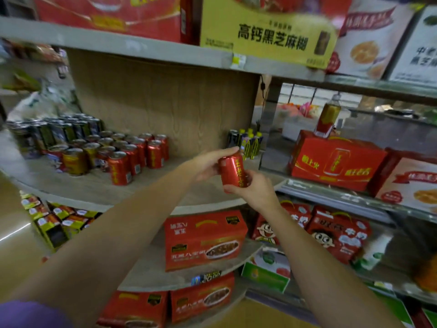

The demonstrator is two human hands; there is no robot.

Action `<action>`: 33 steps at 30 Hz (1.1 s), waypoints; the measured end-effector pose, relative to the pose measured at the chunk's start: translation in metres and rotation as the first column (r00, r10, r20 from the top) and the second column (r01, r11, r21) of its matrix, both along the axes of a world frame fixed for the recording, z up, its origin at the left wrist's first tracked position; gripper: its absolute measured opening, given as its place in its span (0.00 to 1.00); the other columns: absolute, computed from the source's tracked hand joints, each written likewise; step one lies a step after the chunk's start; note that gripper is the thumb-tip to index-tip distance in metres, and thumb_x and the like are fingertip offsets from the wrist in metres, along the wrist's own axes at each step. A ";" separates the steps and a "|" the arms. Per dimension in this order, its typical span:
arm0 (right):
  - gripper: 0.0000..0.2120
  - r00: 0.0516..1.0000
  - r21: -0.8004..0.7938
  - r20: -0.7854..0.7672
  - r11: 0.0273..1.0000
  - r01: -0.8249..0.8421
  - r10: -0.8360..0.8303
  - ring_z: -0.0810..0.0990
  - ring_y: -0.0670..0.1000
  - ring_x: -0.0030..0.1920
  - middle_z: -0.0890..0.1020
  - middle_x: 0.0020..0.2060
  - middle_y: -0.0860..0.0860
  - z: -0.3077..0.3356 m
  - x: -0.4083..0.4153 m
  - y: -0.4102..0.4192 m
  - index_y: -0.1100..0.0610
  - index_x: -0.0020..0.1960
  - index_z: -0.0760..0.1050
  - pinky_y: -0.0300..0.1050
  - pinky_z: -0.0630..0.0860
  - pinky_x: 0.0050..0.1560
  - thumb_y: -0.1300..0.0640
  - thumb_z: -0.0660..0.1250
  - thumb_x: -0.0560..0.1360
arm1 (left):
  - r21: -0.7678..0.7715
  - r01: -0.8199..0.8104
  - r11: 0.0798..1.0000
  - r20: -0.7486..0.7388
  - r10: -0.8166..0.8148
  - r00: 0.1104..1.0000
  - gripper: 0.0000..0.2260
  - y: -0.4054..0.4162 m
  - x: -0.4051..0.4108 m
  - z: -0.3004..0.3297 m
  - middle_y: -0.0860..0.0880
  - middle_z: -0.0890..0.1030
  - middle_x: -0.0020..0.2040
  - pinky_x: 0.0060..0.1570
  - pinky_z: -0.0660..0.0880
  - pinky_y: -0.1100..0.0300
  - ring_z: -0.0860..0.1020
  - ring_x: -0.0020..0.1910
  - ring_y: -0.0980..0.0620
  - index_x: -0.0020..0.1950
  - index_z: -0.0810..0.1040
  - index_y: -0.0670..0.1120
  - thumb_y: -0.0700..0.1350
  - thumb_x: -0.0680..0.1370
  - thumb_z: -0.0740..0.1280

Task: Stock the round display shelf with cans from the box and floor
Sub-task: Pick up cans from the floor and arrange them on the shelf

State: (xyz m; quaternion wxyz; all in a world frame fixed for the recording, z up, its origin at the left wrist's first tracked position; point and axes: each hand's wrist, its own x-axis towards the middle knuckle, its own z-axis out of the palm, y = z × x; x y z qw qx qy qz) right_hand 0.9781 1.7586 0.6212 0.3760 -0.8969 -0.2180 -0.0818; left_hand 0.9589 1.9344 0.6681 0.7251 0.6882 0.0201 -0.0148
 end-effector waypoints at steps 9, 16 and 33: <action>0.33 0.987 -0.024 -0.021 0.987 -0.161 0.161 0.77 0.46 0.47 0.78 0.48 0.46 0.007 -0.006 0.101 0.55 0.58 0.73 0.37 0.69 0.40 0.36 0.77 0.63 | 0.125 -0.240 0.963 0.088 0.230 0.969 0.25 0.098 -0.011 0.007 0.50 0.84 0.42 0.40 0.76 0.61 0.81 0.42 0.53 0.50 0.82 0.42 0.50 0.59 0.83; 0.33 0.899 0.130 -0.307 0.949 -0.287 0.314 0.76 0.48 0.59 0.78 0.58 0.47 -0.001 0.015 0.174 0.55 0.67 0.71 0.42 0.72 0.56 0.51 0.80 0.66 | 0.234 -0.170 0.957 0.090 0.153 0.984 0.20 0.180 -0.016 -0.003 0.44 0.84 0.50 0.52 0.74 0.53 0.81 0.51 0.47 0.54 0.83 0.42 0.43 0.64 0.81; 0.33 0.934 0.029 -0.355 0.999 -0.034 0.042 0.78 0.52 0.61 0.81 0.60 0.53 -0.070 0.046 0.326 0.55 0.65 0.73 0.46 0.73 0.61 0.54 0.81 0.64 | 0.924 0.062 0.378 0.020 -0.210 0.977 0.22 0.312 0.064 -0.031 0.51 0.79 0.51 0.50 0.73 0.60 0.76 0.51 0.53 0.57 0.82 0.45 0.50 0.66 0.80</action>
